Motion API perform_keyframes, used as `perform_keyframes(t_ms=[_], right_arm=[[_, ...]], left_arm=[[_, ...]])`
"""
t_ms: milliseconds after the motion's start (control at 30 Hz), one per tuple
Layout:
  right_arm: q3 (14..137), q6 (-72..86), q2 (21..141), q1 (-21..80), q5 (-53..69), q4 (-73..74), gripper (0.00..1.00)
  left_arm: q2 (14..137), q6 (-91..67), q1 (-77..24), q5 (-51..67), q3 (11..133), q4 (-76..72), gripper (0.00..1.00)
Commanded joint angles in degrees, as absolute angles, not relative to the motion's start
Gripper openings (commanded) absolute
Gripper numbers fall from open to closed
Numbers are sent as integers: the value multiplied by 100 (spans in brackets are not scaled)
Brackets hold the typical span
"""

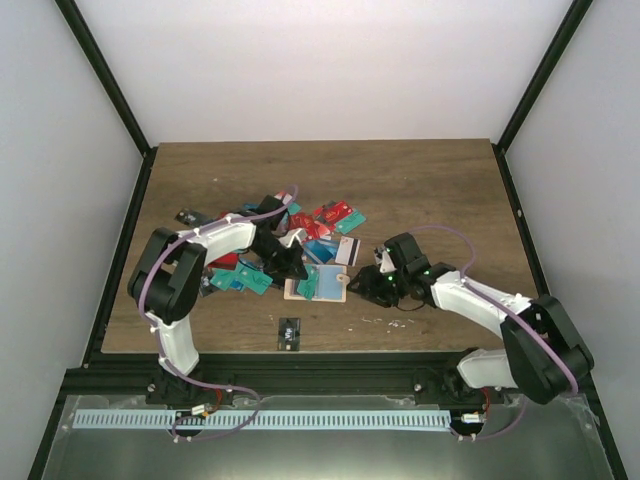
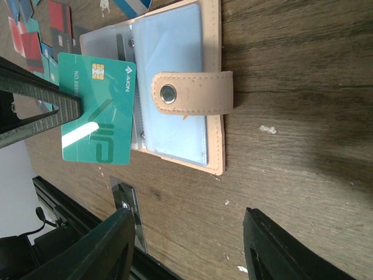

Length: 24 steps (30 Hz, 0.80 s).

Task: Put the credit cards into the card holder
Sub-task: Insert the credit card into the card holder.

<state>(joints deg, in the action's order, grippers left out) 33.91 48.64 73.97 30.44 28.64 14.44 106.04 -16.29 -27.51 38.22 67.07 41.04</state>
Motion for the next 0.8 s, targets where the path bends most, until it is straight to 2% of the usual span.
perform_keyframes(t_ms=[0,767], right_arm=[[3606,4803,7596,2989,2805,1232,53],[3973,4543,8738,2979,3018,870,48]], left_arm=[[10774,-1509,-2734,4020,6831,4017,4],[11232,-1638,-2742,4256,7127,3841,4]])
